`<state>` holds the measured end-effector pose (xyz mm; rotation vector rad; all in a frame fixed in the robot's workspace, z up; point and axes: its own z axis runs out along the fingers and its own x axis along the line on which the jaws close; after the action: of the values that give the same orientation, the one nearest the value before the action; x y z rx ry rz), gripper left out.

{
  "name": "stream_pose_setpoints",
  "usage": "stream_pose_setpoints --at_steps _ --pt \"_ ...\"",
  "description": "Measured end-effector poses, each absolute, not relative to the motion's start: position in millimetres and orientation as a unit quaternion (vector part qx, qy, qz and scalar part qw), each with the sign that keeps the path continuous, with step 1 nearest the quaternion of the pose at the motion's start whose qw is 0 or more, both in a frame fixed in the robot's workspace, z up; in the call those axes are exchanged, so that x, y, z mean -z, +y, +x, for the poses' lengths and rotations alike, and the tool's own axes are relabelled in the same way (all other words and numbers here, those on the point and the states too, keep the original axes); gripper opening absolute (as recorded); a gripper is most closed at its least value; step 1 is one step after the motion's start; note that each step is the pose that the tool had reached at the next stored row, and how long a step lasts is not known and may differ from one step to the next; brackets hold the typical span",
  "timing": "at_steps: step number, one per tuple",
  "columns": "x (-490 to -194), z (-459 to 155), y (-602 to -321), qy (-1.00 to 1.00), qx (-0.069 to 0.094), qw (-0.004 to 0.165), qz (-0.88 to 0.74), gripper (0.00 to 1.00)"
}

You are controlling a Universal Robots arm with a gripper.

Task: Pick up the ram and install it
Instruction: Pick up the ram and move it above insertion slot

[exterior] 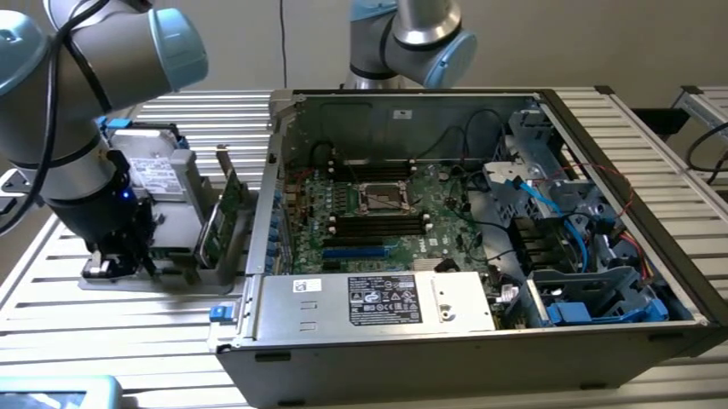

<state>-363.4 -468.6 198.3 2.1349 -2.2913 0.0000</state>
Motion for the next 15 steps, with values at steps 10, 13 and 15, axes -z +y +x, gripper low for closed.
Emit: stream_pose_setpoints --at_steps 10,13,15 --pt "-236 -366 -470 -0.731 0.0 0.005 0.682 0.13" --pt "-249 -367 -470 -0.731 0.0 0.005 0.682 0.13" --pt "-258 -368 -470 -0.731 0.0 0.005 0.682 0.13"
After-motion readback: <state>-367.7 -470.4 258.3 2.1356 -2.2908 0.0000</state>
